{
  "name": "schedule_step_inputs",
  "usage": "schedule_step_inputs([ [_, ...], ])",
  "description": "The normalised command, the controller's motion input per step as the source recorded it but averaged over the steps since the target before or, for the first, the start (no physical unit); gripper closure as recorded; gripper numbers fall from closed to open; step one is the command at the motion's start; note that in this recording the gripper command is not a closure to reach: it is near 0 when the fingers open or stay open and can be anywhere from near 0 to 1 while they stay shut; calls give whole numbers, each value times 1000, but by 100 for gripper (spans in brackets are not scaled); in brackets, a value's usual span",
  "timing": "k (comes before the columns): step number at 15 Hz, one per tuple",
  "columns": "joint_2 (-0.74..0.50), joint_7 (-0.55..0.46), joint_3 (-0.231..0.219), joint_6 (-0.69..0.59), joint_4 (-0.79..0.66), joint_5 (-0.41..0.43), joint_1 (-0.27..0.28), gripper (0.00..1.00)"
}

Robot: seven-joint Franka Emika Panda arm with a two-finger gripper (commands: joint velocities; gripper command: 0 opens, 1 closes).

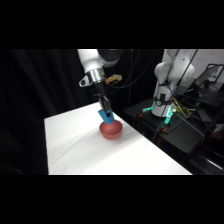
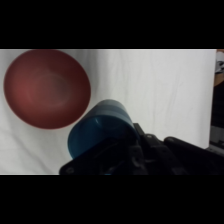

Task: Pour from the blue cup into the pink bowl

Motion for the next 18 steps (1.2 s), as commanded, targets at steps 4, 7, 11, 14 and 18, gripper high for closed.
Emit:
schedule_step_inputs([
  [4,-152,-849,-210,-530,-98,515,-221,11],
  [7,104,-605,-136,-600,158,430,-128,12],
  [11,342,-519,-74,-581,329,439,-106,14],
  [14,420,-396,-41,-503,376,331,-123,15],
  [18,297,-215,-15,-402,332,187,-94,14],
])
